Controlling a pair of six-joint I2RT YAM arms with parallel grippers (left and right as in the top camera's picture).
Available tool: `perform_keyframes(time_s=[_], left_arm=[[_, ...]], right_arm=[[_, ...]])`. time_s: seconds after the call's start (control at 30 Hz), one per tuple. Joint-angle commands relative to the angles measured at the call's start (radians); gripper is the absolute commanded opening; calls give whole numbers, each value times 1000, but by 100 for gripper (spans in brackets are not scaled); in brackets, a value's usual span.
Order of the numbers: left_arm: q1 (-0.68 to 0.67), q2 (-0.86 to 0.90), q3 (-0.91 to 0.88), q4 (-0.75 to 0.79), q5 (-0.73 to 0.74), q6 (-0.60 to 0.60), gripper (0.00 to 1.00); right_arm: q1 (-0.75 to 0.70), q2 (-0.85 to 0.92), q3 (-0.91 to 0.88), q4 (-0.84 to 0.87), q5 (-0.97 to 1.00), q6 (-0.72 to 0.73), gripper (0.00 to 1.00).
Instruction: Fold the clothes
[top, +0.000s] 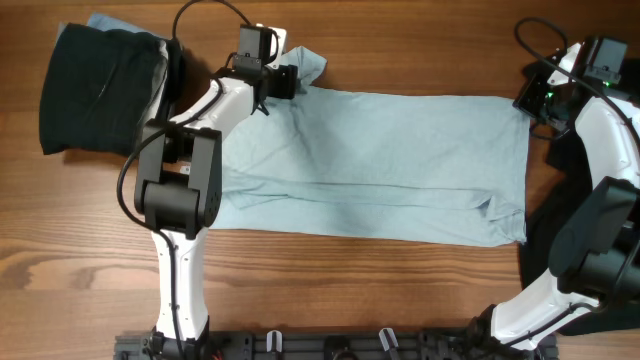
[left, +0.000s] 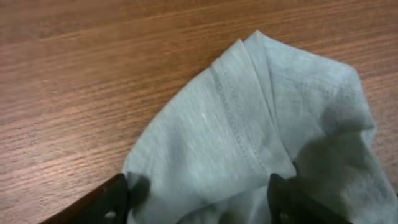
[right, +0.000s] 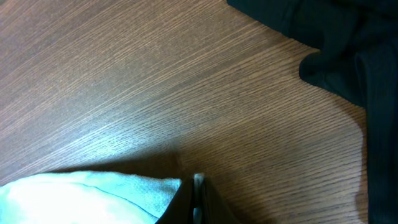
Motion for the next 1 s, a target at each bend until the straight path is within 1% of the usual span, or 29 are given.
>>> perform_keyframes(time_s=[0.0,0.1,0.13,0.17,0.33,0.43,0.57,0.73,0.93,0.97], left_arm=[[6,0,4,22,-43,16,55],[10,0,4,22,-68,16,21],[11,-1,4,21,-82,12,11],[11,-3,5,21,-98,2,4],[12,-61,7,-2,-185,-29,4],[12,-135,7,-48,-248,-29,4],[12,-220,7,-117,-247,-29,4],[11,-314,7,-229,-222,-29,4],[11,-384,7,-410,-190,-29,4],[11,-385,7,-468,-189,-29,4]], right_arm=[[6,-28,1,2,17,-5,4],[6,-28,1,-1,17,-4,4],[6,-28,1,-2,17,-4,4],[6,-28,1,-2,17,-4,4],[6,-28,1,-2,26,-5,4],[6,-28,1,-2,40,-6,4],[6,-28,1,-1,42,-5,4],[6,-28,2,-19,106,-5,4],[2,-31,18,-80,144,-6,4],[2,-35,22,-109,142,-15,4]])
